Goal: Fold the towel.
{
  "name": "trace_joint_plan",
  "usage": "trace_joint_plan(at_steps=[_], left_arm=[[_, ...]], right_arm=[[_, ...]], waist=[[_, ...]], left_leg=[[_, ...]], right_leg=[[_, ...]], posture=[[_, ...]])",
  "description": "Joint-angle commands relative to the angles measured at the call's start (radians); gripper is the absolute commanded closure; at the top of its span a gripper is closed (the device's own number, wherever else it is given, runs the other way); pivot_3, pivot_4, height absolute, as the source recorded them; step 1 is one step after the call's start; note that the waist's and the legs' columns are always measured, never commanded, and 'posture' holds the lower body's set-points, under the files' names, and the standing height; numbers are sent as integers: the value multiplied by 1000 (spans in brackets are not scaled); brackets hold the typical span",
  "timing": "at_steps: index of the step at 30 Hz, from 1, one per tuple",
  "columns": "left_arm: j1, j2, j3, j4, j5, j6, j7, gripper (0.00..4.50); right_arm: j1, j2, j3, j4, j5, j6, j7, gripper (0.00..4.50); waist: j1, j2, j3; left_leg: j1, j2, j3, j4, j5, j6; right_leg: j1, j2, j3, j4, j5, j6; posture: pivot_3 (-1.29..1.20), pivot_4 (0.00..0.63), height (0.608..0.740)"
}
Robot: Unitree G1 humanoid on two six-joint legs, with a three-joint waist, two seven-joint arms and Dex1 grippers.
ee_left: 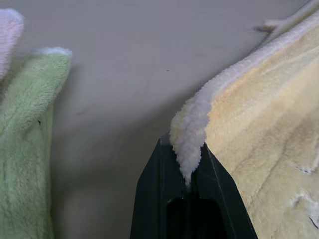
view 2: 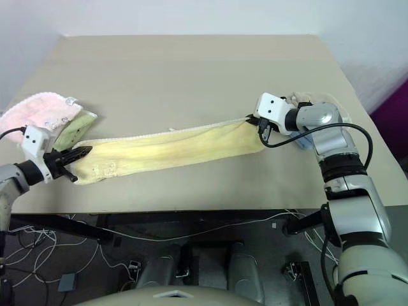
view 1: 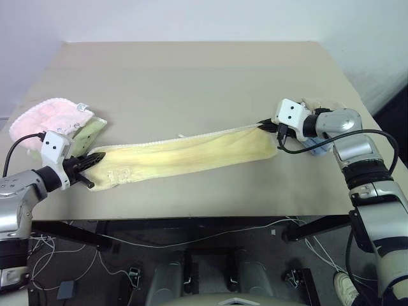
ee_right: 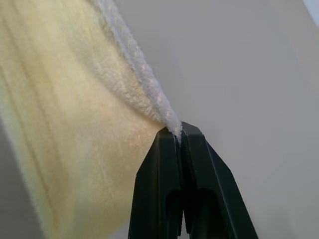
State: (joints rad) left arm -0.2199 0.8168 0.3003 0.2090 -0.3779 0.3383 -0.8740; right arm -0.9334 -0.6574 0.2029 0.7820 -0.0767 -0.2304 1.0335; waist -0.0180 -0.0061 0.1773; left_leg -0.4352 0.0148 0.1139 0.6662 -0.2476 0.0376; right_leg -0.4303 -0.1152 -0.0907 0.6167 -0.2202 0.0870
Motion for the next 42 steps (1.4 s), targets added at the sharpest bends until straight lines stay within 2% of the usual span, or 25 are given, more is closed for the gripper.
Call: trace_joint_plan(at_steps=[1, 6, 8, 9, 11, 20, 21, 29, 36, 39, 42], left_arm=[[-20, -1, -31, 33, 48, -48, 5, 4500], [-39, -11, -61, 75, 72, -58, 5, 4500], [-40, -11, -58, 86, 68, -47, 4, 4042], [-36, -9, -54, 86, 63, -47, -1, 3829], [-32, -6, -51, 85, 59, -47, -5, 3131], [-6, 3, -3, 80, 75, -64, 52, 30], [-2, 8, -4, 84, 88, -69, 65, 0], [-7, 2, 67, 58, 60, -114, 99, 0], [-23, -20, 109, -91, -39, -100, 60, 0], [10, -16, 84, -167, -71, -84, -1, 0], [26, -17, 53, -204, -79, -77, -41, 0]], right_arm=[[-58, 29, -1, 103, -36, -67, -47, 4486], [-84, 68, -3, 213, -66, -114, -100, 4486], [-85, 75, -5, 236, -77, -129, -122, 4500], [-85, 76, -8, 243, -77, -133, -124, 4036], [-83, 77, -14, 247, -72, -137, -120, 3460], [-73, 18, -46, 205, -68, -146, -193, 300], [-68, 8, -51, 189, -70, -148, -210, 16], [13, -52, -124, 4, -25, -102, -277, 16], [361, -52, -280, -601, 308, 391, -157, 16], [482, -45, -323, -773, 402, 569, -179, 16], [539, -12, -389, -865, 528, 790, -249, 16]], waist=[[-2, 0, 0], [-2, 0, 0], [-2, 0, 0], [-3, 0, 0], [-3, 0, 0], [-2, 0, 0], [-2, 0, 0], [-3, 1, 0], [7, 0, 0], [5, 0, 0], [3, 0, 0]], left_leg=[[0, 0, 0, 0, 0, 0], [0, 0, 1, 0, 0, 0], [0, 1, 1, 0, 0, 0], [0, 1, 1, 0, 0, 0], [0, 1, 1, 0, 0, 0], [0, 0, 1, 0, 0, 0], [0, 0, 1, 0, 0, 0], [0, 1, 1, 0, 0, 0], [0, 0, -2, 0, 0, 0], [1, 0, -2, 0, 0, 0], [1, 1, -2, 0, 0, 0]], right_leg=[[0, 0, 0, 0, 0, 0], [0, 1, 0, 0, 0, 0], [0, 1, 0, 0, 0, 0], [0, 1, 0, 0, 0, 0], [0, 1, 0, 0, 0, 0], [0, 0, 0, 0, 0, 0], [0, 0, 0, 0, 0, 0], [0, 0, 1, 0, 0, 0], [2, -3, 0, -1, 0, 0], [2, -3, 0, 0, 0, 0], [2, -3, 0, 0, 0, 0]], posture=[[0, 150, 740], [0, 150, 740], [0, 150, 740], [0, 150, 740], [0, 150, 740], [0, 150, 740], [0, 150, 740], [0, 150, 740], [0, 150, 740], [0, 150, 740], [0, 150, 740]])
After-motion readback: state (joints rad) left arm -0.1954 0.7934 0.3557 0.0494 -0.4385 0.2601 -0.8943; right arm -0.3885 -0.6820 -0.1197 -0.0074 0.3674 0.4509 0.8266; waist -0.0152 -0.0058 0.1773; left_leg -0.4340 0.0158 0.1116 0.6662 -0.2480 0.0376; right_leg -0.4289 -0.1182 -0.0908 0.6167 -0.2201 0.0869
